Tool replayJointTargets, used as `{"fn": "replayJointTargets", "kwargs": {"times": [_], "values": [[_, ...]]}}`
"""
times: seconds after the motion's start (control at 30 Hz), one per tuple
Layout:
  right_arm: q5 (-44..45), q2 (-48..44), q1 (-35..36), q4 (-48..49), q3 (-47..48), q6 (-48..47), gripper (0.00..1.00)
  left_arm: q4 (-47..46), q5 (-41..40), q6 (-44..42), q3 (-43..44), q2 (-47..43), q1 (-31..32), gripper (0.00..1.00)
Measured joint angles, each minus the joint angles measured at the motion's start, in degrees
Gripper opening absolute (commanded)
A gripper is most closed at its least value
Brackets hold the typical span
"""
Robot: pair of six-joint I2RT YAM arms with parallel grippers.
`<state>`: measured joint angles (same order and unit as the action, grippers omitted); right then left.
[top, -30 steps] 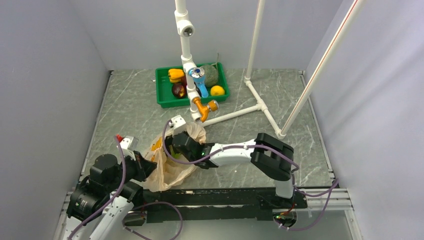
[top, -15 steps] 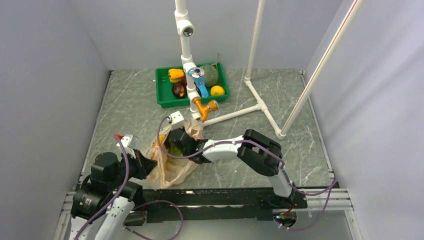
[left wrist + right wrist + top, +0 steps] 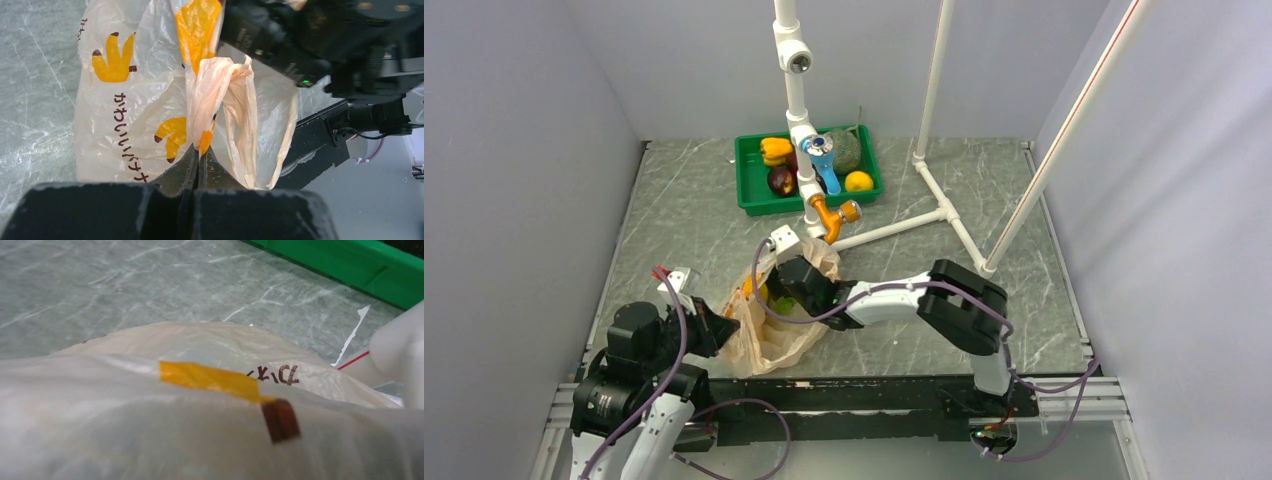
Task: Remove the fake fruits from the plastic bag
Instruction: Take out the fake fruit from the plastic bag.
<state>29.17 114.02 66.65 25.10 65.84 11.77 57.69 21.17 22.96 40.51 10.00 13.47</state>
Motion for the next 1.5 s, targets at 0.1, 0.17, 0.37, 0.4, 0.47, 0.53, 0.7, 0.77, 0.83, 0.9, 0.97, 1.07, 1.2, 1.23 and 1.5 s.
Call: {"fn": "replayJointTargets", "kwargs": {"times": [0.1, 0.17, 0.37, 0.4, 0.47, 0.53, 0.7, 0.77, 0.83, 0.9, 0.97, 1.07, 1.2, 1.23, 1.5], "values": [[-3.32, -5.29, 0.35, -0.28, -3.32, -0.44, 0.23, 0.04, -0.02, -0.02, 0.00, 0.92, -0.07, 0.00], [-5.99, -9.05, 0.48, -0.50, -4.74, -0.68, 0.18, 0.09, 0.00, -0.04, 0.00, 1.42, -0.07, 0.00], [-15.15, -18.08, 0.63, -1.46, -8.00, -0.61, 0.11, -0.13, 0.22, -0.04, 0.00, 1.46, -0.26, 0.00], [-17.53, -19.17, 0.63, -1.62, -8.85, -0.44, 0.11, -0.24, 0.28, -0.04, 0.00, 1.46, -0.37, 0.00], [-21.55, -20.55, 0.63, -1.77, -10.51, 0.04, 0.10, -0.20, 0.37, -0.04, 0.00, 1.46, -0.48, 0.00], [-26.43, -21.33, 0.63, -2.60, -11.72, 0.70, 0.08, -0.15, 0.39, -0.04, 0.00, 1.46, -0.61, 0.00], [-35.85, -21.35, 0.63, -4.96, -12.07, 2.80, 0.08, 0.02, 0.37, -0.04, 0.00, 1.46, -0.98, 0.00], [-38.38, -21.35, 0.68, -5.51, -12.79, 3.56, 0.08, 0.02, 0.37, -0.02, 0.00, 1.42, -1.07, 0.00], [-40.09, -21.35, 0.98, -6.38, -13.44, 3.87, 0.10, 0.00, 0.37, -0.02, 0.00, 1.20, -1.16, 0.00], [-41.55, -21.35, 1.33, -7.67, -13.77, 3.76, 0.10, 0.07, 0.31, 0.00, 0.00, 0.96, -1.31, 0.00], [-42.71, -21.55, 2.10, -9.70, -13.84, 3.39, 0.08, 0.07, -0.02, 0.04, 0.00, 0.72, -1.36, 0.00], [-43.19, -24.44, 3.98, -11.80, -15.72, 2.89, 0.07, 0.04, -0.15, 0.22, 0.00, 0.00, -1.40, 0.00], [-43.52, -33.62, 5.68, -13.62, -19.80, 2.34, 0.00, 0.04, -0.48, 0.24, 0.00, -0.28, -1.42, 0.00], [-43.67, -35.58, 5.77, -14.01, -19.74, 2.29, 0.00, 0.04, -0.59, 0.24, 0.00, -0.28, -1.46, 0.00], [-44.02, -44.30, 5.60, -14.43, -17.97, 2.12, 0.00, 0.17, -1.33, 0.33, 0.00, -0.26, -1.53, 0.00]]}}
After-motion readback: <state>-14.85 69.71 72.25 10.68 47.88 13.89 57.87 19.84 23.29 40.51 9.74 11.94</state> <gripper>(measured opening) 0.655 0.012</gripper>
